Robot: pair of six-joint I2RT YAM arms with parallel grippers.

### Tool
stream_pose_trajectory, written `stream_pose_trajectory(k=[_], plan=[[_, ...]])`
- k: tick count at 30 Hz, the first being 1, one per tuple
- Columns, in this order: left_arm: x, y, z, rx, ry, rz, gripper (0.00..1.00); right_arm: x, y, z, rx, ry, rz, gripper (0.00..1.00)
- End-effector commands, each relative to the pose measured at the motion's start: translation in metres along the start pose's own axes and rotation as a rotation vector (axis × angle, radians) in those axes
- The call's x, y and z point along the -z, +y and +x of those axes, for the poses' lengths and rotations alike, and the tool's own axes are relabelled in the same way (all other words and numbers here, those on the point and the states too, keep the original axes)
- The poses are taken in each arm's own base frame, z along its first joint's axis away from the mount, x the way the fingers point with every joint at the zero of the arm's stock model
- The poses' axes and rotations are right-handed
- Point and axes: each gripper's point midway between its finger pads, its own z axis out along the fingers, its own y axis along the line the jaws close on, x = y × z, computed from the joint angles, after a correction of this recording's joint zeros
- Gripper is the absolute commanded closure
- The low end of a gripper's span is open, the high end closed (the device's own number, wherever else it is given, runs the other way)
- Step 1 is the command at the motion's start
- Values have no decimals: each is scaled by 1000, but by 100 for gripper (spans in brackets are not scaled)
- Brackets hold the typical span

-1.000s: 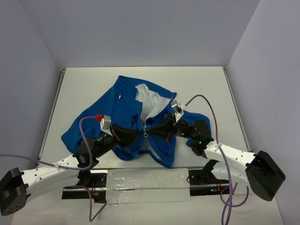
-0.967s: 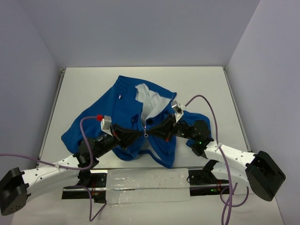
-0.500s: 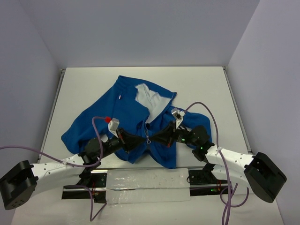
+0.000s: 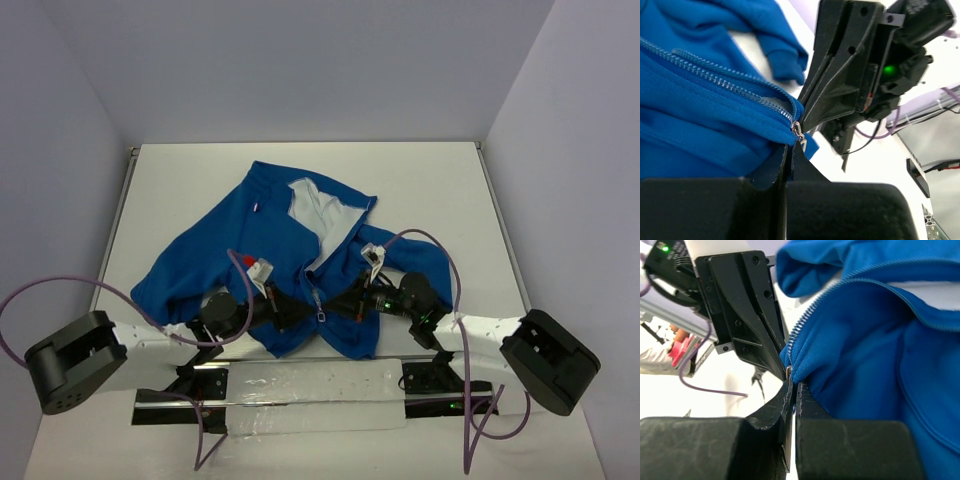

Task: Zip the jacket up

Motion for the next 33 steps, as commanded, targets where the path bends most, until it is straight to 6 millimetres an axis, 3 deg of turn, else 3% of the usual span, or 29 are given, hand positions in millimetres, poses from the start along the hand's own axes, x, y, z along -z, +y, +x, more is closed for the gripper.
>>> stream_pose_trajectory(k=[1, 8, 14, 17, 20, 27, 31, 33], plan=[[11, 0, 58, 74, 256, 45, 100, -5, -17, -62, 77, -261, 106, 100], [-1, 17, 71, 141, 312, -33, 100, -11, -28, -60, 75, -240, 141, 99], [-4, 25, 74, 232, 370, -139, 100, -15, -26, -53, 118, -138, 148, 78], [-5, 23, 74, 273, 409, -178, 100, -11, -20, -54, 154, -109, 150, 55], [-2, 15, 71, 323, 425, -193, 100, 2, -14, -57, 202, -72, 202, 47], [15, 1, 46, 367, 370, -261, 100, 20, 18, -91, 421, -65, 228, 44], [19, -9, 39, 387, 375, -262, 100, 16, 31, -77, 532, 40, 201, 45], [21, -10, 42, 404, 399, -274, 100, 8, 37, -59, 620, 116, 220, 46]])
